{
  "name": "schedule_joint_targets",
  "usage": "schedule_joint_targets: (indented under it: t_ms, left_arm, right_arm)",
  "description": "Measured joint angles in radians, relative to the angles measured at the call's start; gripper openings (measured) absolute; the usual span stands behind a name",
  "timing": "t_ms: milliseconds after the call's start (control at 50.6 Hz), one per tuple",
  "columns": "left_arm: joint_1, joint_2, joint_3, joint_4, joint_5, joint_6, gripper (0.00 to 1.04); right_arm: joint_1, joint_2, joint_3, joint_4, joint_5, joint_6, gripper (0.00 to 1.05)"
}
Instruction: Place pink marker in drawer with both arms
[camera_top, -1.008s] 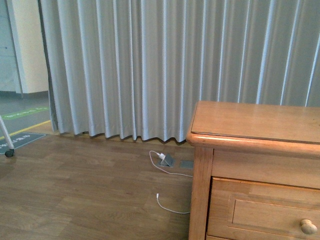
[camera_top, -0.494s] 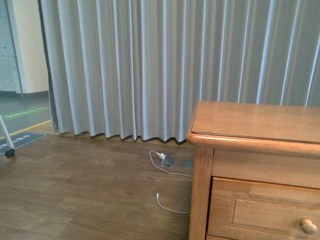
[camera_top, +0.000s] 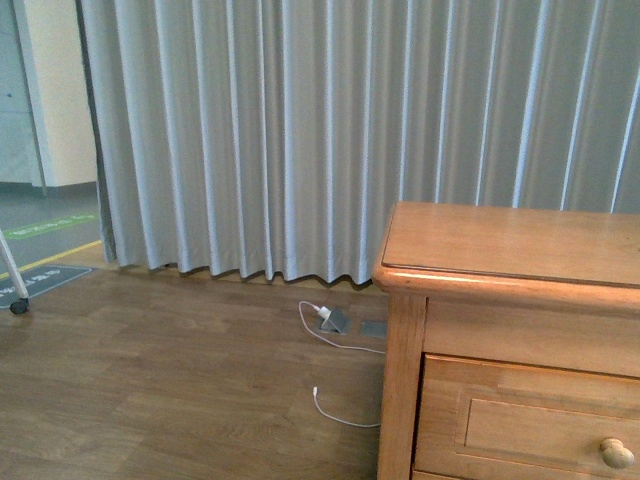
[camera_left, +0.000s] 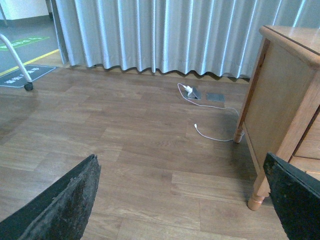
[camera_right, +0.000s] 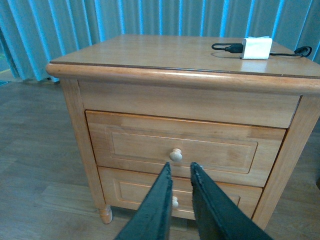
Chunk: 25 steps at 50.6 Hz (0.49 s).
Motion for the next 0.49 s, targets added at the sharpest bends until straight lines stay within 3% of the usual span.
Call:
schedule_joint_targets:
  t_ms: [455,494]
  left_arm:
    - [0.000,0.000,0.000,0.000,0.000,0.000,0.99]
    - [0.000,0.000,0.000,0.000,0.000,0.000,0.99]
  right_arm:
    - [0.000,0.000,0.000,0.000,0.000,0.000,0.97]
    - [0.000,0.000,0.000,0.000,0.000,0.001,0.96]
